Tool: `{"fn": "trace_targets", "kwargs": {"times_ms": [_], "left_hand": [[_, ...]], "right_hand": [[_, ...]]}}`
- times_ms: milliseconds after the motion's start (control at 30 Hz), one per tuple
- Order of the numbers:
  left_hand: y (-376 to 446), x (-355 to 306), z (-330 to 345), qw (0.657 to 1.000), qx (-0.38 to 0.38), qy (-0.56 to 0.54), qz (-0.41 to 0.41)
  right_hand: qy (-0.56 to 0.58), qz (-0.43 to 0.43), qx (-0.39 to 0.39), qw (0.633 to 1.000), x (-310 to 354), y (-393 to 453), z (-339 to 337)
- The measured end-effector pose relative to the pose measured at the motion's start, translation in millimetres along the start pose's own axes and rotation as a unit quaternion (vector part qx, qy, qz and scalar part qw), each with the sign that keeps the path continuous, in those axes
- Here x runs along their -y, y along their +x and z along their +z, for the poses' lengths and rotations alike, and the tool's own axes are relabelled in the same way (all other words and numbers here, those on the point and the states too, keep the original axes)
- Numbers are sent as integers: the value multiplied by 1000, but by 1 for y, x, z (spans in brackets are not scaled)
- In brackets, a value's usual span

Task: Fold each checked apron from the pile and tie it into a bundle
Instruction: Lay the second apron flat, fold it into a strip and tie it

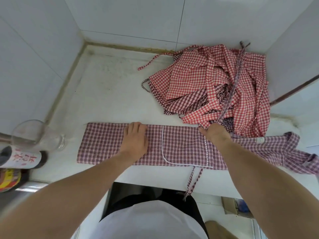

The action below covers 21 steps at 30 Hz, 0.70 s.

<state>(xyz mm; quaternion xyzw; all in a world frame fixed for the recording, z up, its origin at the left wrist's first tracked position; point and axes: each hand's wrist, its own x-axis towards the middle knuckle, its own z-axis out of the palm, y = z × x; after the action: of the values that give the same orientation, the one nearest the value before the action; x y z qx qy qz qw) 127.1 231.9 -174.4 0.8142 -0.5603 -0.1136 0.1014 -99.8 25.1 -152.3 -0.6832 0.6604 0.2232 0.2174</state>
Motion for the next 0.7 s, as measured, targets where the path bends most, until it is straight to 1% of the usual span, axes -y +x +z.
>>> {"fn": "trace_targets", "kwargs": {"times_ms": [33,67,100,133,167,200,233,267,300,333,367,400,467,600,700], "left_hand": [[-5,-9,9,1000,11,-9,13],[-7,-17,16,999,40,-7,4],[-10,-20,24,997,80,2,-21],[-12,-20,30,992,116,20,-46],[-14,-18,36,988,136,37,-63],[-16,-16,42,986,144,53,-66],[-18,-13,46,986,141,61,-61],[-21,-9,47,988,132,58,-54],[-25,-5,47,990,119,49,-51],[-29,0,46,992,107,36,-57],[-35,7,45,992,98,35,-70],[-40,15,44,991,89,47,-89],[-51,32,40,985,70,74,-136],[-63,63,30,961,59,79,-258],[-68,81,25,942,58,74,-322]], "right_hand": [[0,2,-10,1000,1,-2,1],[-13,4,-32,999,2,-4,2],[-38,2,-79,996,2,-7,5],[-61,-10,-155,986,2,-10,11],[-66,-45,-242,967,3,-16,21],[-57,-98,-304,946,5,-23,34],[-34,-167,-332,928,9,-31,49],[-2,-236,-328,915,12,-41,67],[23,-290,-303,908,15,-50,86],[34,-318,-272,908,15,-59,102],[34,-325,-244,913,14,-64,118],[27,-320,-224,920,11,-67,128],[13,-296,-209,932,6,-68,136],[-43,-235,-200,950,-9,-68,127],[-26,-197,-194,961,-36,-68,124]]}}
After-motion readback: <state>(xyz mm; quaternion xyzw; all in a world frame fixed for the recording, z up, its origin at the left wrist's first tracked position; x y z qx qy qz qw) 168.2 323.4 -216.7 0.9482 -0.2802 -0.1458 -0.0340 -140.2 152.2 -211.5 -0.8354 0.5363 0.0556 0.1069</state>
